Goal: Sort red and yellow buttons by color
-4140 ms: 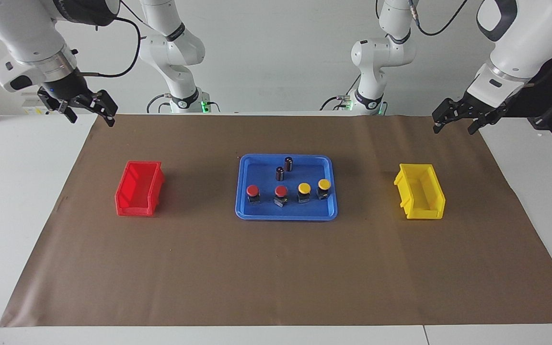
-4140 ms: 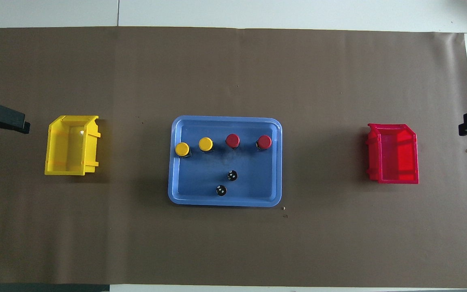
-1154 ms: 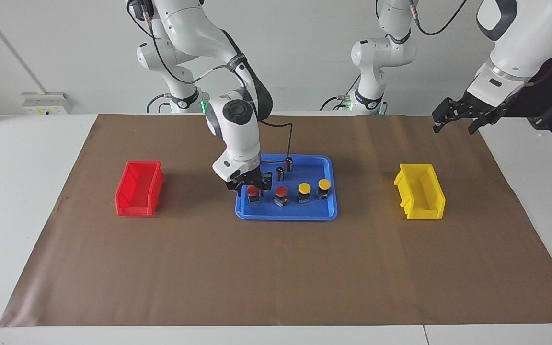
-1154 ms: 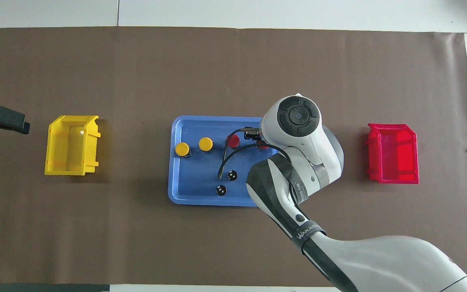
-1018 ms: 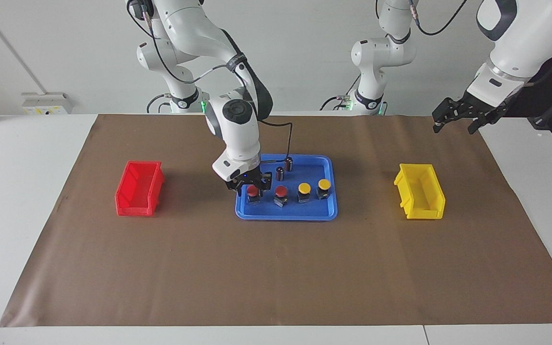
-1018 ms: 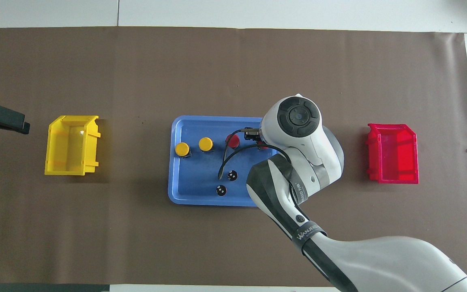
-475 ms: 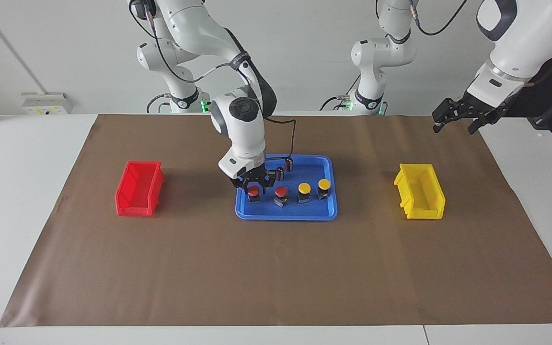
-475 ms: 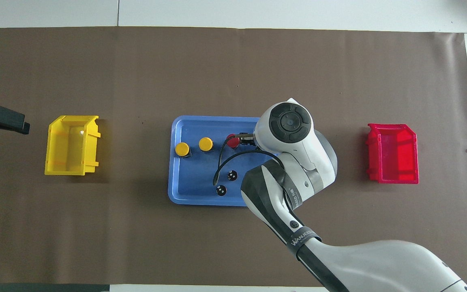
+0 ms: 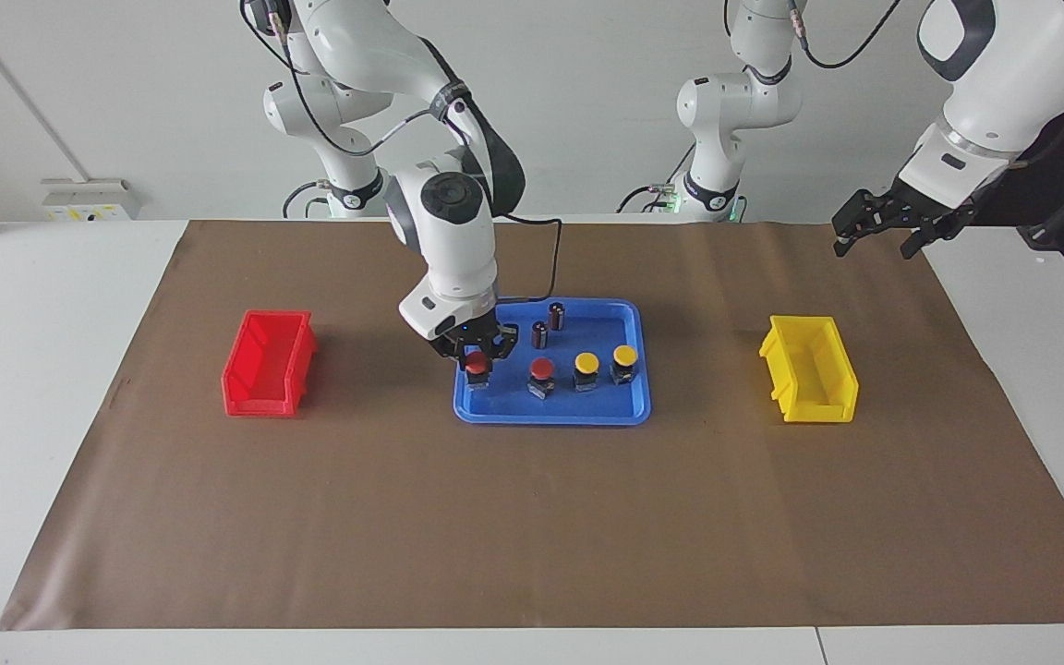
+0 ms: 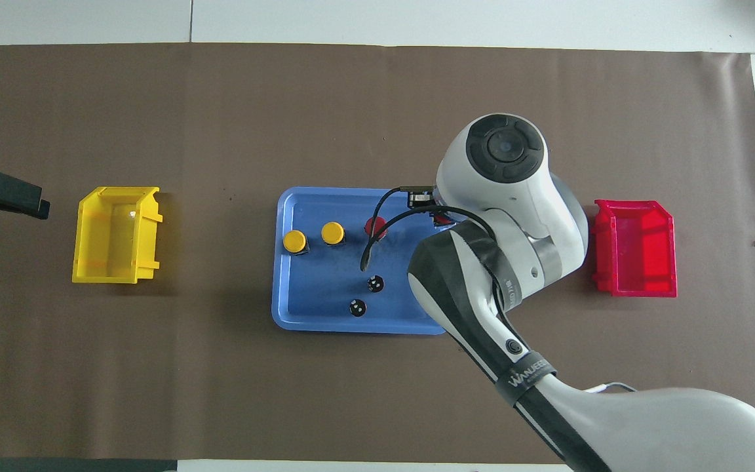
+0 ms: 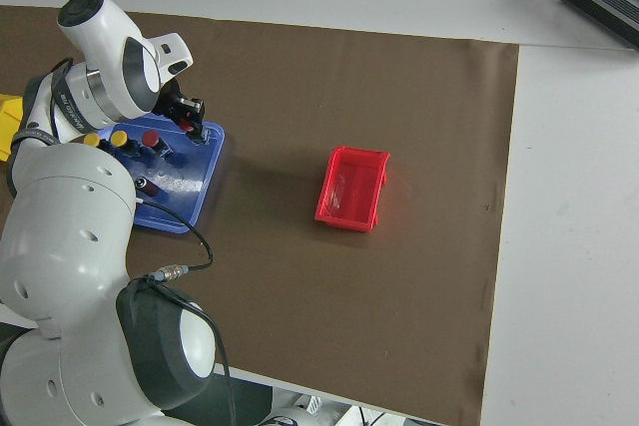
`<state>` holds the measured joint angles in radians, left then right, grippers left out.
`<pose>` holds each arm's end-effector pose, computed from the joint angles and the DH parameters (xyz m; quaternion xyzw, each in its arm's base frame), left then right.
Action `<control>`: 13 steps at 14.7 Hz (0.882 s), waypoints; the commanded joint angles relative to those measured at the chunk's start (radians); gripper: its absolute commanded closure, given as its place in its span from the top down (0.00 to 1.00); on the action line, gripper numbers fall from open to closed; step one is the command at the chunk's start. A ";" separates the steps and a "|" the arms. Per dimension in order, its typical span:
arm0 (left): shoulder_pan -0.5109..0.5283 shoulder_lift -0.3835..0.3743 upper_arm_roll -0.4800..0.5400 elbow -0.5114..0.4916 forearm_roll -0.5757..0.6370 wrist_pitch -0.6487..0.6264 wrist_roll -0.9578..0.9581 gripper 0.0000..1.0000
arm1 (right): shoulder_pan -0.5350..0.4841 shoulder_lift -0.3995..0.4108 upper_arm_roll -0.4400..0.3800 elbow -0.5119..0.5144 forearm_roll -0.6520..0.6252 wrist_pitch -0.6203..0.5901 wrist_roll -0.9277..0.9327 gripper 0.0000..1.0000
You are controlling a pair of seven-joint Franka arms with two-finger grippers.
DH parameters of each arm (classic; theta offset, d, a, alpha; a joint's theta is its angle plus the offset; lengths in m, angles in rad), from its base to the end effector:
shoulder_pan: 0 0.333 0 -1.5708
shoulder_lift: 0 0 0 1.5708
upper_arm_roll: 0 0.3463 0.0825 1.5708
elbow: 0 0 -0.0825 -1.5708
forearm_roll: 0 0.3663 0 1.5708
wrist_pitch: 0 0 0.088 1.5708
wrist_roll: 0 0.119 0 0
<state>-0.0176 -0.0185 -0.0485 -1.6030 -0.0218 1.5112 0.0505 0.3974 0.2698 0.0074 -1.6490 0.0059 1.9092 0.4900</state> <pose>0.5212 -0.0375 0.6331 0.9976 -0.0585 -0.0367 0.0102 0.5801 0.2486 0.4776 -0.9990 0.0437 0.0060 0.0013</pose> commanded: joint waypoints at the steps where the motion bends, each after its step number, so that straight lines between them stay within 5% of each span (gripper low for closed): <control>1: -0.022 -0.090 -0.014 -0.197 0.003 0.213 -0.100 1.00 | -0.167 -0.114 0.006 0.010 0.029 -0.175 -0.245 0.27; 4: -0.191 -0.055 -0.028 -0.308 0.002 0.380 -0.367 1.00 | -0.391 -0.317 0.008 -0.245 0.068 -0.124 -0.575 0.27; 6: -0.267 -0.006 -0.030 -0.339 -0.007 0.455 -0.455 0.93 | -0.489 -0.380 0.006 -0.406 0.098 0.003 -0.726 0.27; 9: -0.356 0.075 -0.030 -0.362 -0.009 0.521 -0.520 0.74 | -0.532 -0.451 0.005 -0.586 0.100 0.164 -0.809 0.27; 13: -0.416 0.147 -0.030 -0.394 -0.010 0.659 -0.606 0.68 | -0.543 -0.462 0.002 -0.692 0.100 0.276 -0.817 0.27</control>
<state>-0.3986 0.1121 -0.0944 -1.9801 -0.0231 2.1156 -0.5113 -0.1271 -0.1529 0.0039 -2.2666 0.0852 2.1319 -0.3019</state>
